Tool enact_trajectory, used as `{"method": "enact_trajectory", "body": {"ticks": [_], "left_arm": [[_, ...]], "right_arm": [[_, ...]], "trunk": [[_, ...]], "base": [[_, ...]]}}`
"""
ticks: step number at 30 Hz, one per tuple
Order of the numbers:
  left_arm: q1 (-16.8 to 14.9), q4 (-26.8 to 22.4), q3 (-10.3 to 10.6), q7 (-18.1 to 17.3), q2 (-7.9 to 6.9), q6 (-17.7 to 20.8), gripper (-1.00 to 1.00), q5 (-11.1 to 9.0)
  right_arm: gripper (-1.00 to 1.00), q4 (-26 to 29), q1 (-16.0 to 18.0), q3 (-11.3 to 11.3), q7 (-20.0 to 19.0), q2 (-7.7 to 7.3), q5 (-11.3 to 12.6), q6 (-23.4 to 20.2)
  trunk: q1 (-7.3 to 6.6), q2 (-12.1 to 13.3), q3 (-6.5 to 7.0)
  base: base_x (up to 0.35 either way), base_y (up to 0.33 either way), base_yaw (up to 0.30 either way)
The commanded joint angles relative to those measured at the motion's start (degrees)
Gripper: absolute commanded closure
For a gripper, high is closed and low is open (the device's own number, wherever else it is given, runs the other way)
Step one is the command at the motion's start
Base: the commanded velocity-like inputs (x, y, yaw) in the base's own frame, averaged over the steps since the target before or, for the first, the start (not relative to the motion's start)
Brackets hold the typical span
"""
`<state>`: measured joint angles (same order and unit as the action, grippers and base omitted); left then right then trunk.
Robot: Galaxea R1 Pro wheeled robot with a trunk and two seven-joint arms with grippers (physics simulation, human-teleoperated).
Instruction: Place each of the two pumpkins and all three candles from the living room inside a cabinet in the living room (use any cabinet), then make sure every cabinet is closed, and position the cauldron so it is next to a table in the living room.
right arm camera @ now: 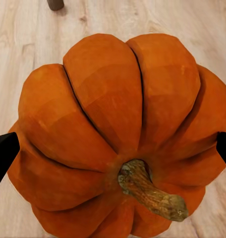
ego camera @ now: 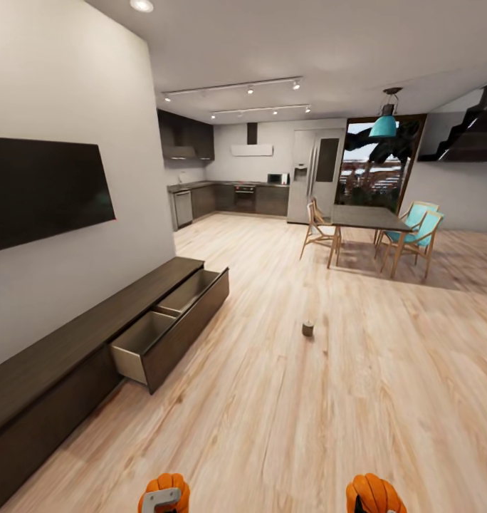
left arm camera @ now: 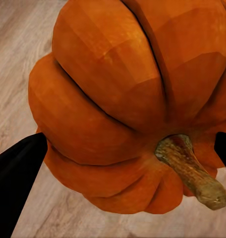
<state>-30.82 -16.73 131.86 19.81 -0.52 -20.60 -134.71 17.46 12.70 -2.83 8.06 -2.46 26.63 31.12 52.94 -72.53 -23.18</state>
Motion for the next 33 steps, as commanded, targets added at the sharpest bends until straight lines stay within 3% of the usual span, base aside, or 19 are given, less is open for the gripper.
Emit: {"method": "enact_trajectory", "body": {"ticks": [1,10,17,33], "left_arm": [[-0.1,-0.3,0.5,0.3,-0.03,-0.4,1.00,-0.3],[-0.1,-0.2,0.5,0.3,-0.12,-0.4,1.00,-0.3],[-0.1,-0.2,0.5,0.3,-0.16,-0.4,1.00,-0.3],[-0.1,-0.2,0.4,0.3,-0.19,-0.3,1.00,-0.3]], "right_arm": [[1.00,0.0,0.0,-0.3,0.3,-0.03,-0.1,0.1],[1.00,0.0,0.0,-0.3,0.4,0.04,-0.2,0.1],[1.00,0.0,0.0,-0.3,0.4,0.08,-0.1,0.1],[1.00,0.0,0.0,-0.3,0.4,0.08,-0.1,0.3]], "trunk": [[-0.20,0.4,0.12],[-2.17,4.0,1.74],[-3.71,6.8,2.99],[-3.71,6.8,2.99]], "base": [[0.300,-0.183,0.000],[0.300,-0.180,0.002],[0.306,-0.157,0.241],[0.303,-0.185,0.274]]}}
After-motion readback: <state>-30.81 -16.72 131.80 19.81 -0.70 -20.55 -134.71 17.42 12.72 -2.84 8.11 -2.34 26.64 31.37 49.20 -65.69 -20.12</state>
